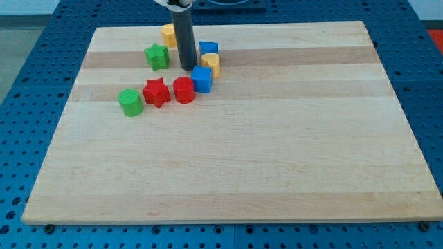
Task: Separate the blue blocks and the yellow heart
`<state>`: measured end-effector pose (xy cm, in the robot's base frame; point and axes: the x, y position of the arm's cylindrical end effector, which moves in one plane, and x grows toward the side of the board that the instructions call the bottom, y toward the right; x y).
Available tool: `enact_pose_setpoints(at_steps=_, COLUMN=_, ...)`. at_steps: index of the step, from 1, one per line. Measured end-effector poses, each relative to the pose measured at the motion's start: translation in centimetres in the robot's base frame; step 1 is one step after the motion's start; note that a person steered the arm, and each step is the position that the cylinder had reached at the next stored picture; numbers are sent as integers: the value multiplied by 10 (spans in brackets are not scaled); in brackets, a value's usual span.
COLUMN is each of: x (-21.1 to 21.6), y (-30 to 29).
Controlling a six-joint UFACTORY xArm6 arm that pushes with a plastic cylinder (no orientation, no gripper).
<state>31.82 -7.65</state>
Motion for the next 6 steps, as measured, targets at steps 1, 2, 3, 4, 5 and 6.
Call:
enact_pose_setpoints(at_steps=1, x=3, y=3)
enact_pose_setpoints(at_steps=2, x=23, y=8)
enact_pose_setpoints(at_steps=3, x=35, y=15)
enact_pose_setpoints(at_steps=4, x=32, y=11)
enact_pose_setpoints(at_steps=5, x=17, y=-8)
enact_pose_setpoints(at_steps=6, x=14, y=-18)
